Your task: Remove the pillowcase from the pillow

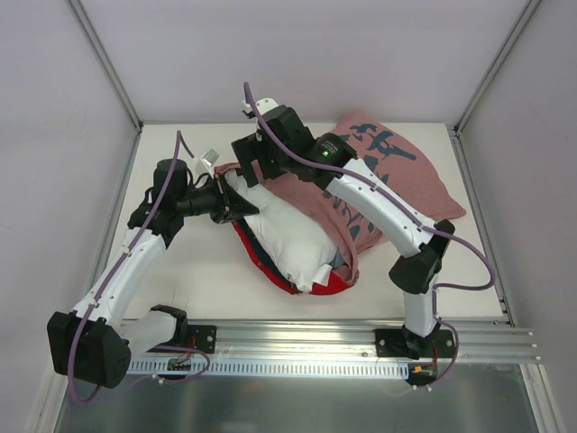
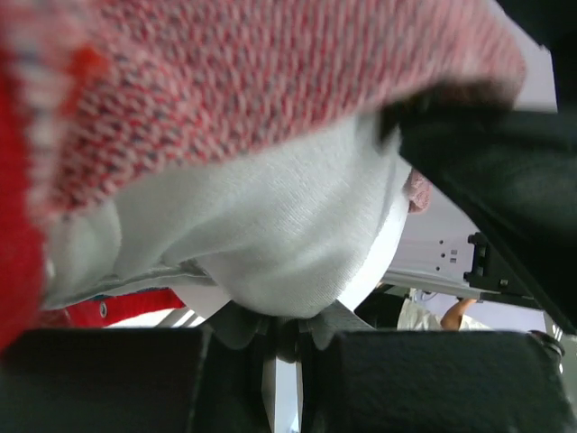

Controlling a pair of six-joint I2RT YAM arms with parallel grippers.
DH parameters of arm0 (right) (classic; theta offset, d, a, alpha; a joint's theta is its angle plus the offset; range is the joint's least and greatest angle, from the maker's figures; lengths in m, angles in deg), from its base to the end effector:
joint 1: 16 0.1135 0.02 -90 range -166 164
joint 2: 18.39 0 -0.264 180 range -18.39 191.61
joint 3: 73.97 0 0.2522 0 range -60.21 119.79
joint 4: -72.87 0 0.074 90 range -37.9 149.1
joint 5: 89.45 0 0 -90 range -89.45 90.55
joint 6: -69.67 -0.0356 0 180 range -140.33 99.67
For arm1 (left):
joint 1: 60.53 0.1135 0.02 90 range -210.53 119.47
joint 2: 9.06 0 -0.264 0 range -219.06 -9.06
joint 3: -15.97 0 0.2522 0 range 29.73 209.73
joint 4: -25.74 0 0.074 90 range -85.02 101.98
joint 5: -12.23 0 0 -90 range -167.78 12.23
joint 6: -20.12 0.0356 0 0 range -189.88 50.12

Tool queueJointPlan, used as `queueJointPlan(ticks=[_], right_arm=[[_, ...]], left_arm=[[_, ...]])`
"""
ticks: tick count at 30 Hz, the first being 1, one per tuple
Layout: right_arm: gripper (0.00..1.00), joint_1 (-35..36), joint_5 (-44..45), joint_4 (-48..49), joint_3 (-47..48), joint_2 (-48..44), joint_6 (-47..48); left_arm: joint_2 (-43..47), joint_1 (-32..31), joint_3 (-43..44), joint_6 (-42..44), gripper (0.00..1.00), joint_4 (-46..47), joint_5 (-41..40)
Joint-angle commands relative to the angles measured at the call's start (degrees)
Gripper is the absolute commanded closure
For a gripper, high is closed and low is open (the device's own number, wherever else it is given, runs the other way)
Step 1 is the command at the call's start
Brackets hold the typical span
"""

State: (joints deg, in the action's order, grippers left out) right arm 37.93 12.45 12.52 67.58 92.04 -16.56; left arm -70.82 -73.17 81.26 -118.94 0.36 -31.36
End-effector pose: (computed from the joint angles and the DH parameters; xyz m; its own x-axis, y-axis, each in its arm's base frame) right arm 0.2550 0.3376 0.4381 -0.2418 -0.4413 -0.8642 -0.7024 0.6941 -0.1579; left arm 0.2269 -0.0773 0.3249 -0.8475 -0.3437 -0.4046 0.2544 0.4060 -0.8778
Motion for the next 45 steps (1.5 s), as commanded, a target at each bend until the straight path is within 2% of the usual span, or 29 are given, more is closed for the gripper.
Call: queueJointPlan(ticks=[1, 2, 3, 5, 6, 7, 8, 10, 11, 17, 21, 25, 27, 28, 29, 30, 34, 36, 37, 40, 41, 45], right_arm=[[0.02, -1.63, -2.85, 2.64, 4.75, 1.80, -1.57], [0.00, -2.07, -3.02, 2.64, 5.19, 3.11, -2.18], [0.13, -2.34, -3.55, 3.08, 5.28, 3.73, -2.88], [0.27, -3.65, -5.91, 3.26, 5.98, 4.96, -3.59], [0.43, -4.18, -8.01, 3.34, 6.07, 5.84, -6.20], [0.52, -5.23, -8.73, 3.61, 5.98, 6.11, -7.10], [0.68, -5.68, -9.17, 3.96, 5.81, 6.20, -7.98], [0.81, -7.26, -8.04, 4.49, 5.81, 6.90, -10.62], [0.87, -7.96, -7.16, 4.40, 5.63, 7.08, -11.50], [0.99, -18.24, -1.88, -2.34, 4.58, 12.69, -17.92], [0.98, -20.45, -0.39, -3.78, 2.30, 13.32, -17.92], [0.92, -20.44, -0.65, -3.16, 0.36, 11.65, -17.57], [0.76, -20.36, -1.00, -3.25, -0.34, 10.51, -17.22], [0.53, -20.27, -1.44, -3.25, -1.22, 8.59, -16.78], [0.42, -20.36, -1.79, -3.33, -1.83, 7.35, -15.73], [0.21, -20.27, -1.62, -3.33, -2.62, 5.78, -15.29], [0.01, -20.71, 1.63, -3.16, -9.29, -5.29, -12.21], [0.03, -23.16, 0.50, -1.76, -17.19, -13.64, -10.45], [0.04, -27.09, -2.47, -0.10, -23.14, -16.36, -10.62], [0.04, -35.27, -10.73, 4.64, -32.31, -26.82, -13.96], [0.04, -40.26, -14.33, 5.88, -35.30, -29.37, -14.84], [0.04, -50.75, -15.15, 9.76, -53.93, -42.54, -18.61]], left_arm=[[2.69, 0.25, -0.20, 2.03, 1.00, 2.13, 3.77], [2.78, 0.34, -0.37, 2.21, 1.00, 2.04, 4.03], [3.13, 0.34, -0.29, 2.39, 1.00, 1.86, 4.21], [3.57, 0.25, -0.38, 2.56, 1.00, 1.60, 4.56], [3.66, 0.16, -0.46, 2.74, 1.00, 1.42, 4.74], [3.75, 0.16, -0.55, 2.65, 1.00, 1.25, 4.83], [4.01, -0.18, -0.90, 2.65, 1.00, 1.16, 4.74], [4.71, -0.80, -1.43, 2.48, 1.00, 0.89, 4.57], [5.06, -0.89, -1.60, 2.04, 1.00, 0.81, 4.30], [8.66, -2.03, 1.46, -0.33, 1.00, 0.46, 5.62], [9.73, -2.38, 3.66, -1.82, 1.00, 0.10, 5.62], [8.76, -3.35, 6.12, -2.45, 1.00, 0.02, 4.04], [8.58, -3.26, 8.05, -1.75, 1.00, -0.25, 2.81], [7.89, -3.18, 9.19, -1.05, 1.00, -0.94, 1.24], [7.18, -2.74, 11.73, 0.70, 1.00, -3.47, 0.53], [5.52, -2.39, 12.88, 1.76, 1.00, -4.81, -0.61], [2.43, 0.24, 16.58, 2.83, 1.00, -7.98, -0.45], [2.17, 1.04, 17.55, 3.09, 1.00, -8.77, -0.53], [2.17, 1.83, 17.82, 3.61, 1.00, -9.12, -0.71], [2.08, 3.93, 17.82, 3.88, 1.00, -10.70, -1.32], [2.17, 7.42, 17.47, 2.66, 1.00, -10.88, -0.37], [3.22, 17.72, 15.80, 1.42, 1.00, -10.80, 3.59]])
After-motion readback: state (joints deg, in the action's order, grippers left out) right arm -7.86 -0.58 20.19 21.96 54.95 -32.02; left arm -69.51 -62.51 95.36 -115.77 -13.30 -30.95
